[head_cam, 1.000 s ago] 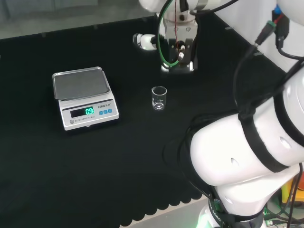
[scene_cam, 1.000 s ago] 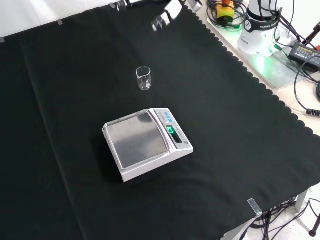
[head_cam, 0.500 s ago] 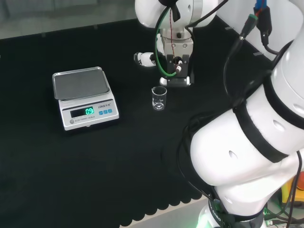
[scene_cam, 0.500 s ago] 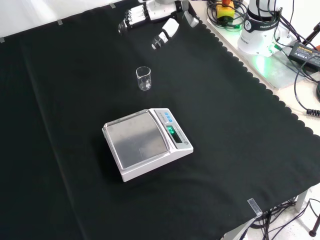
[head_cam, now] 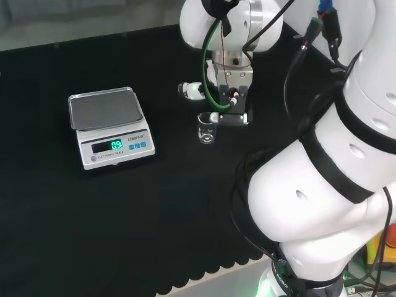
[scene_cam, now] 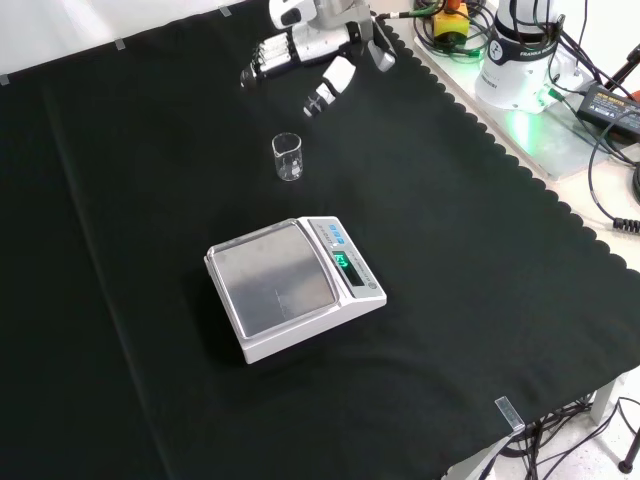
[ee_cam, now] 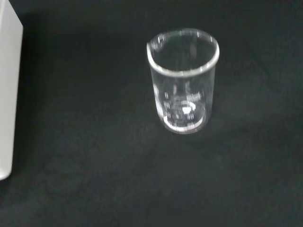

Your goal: Pick up the beaker.

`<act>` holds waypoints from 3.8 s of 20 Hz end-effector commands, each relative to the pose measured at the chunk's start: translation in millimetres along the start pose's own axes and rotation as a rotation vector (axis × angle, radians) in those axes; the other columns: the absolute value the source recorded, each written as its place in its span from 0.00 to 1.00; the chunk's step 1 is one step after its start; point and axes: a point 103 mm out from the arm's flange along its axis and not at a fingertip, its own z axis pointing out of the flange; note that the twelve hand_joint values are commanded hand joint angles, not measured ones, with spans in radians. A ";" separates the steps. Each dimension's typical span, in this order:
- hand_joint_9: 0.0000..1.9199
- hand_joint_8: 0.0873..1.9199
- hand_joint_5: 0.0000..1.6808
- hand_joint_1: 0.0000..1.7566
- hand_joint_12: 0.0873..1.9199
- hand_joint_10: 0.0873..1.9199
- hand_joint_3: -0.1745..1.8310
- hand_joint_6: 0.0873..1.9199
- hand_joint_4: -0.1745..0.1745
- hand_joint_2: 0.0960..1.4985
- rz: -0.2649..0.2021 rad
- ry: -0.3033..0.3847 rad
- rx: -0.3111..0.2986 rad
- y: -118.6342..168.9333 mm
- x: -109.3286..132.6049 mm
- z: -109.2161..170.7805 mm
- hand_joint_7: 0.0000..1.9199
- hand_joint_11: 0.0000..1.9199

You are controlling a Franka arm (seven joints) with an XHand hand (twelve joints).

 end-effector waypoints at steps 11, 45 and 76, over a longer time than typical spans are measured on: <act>0.00 0.19 0.08 0.10 0.75 0.35 0.19 0.00 0.42 0.64 0.024 -0.010 0.118 16.8 4.7 58.5 0.00 0.00; 0.36 0.43 0.20 0.20 0.70 0.40 0.20 0.00 0.29 0.62 0.034 -0.076 0.052 24.8 -5.1 91.6 0.20 0.28; 0.98 0.19 0.74 0.68 0.30 0.09 0.43 0.36 0.00 0.40 -0.002 -0.089 -0.189 14.4 -10.8 4.9 0.87 0.86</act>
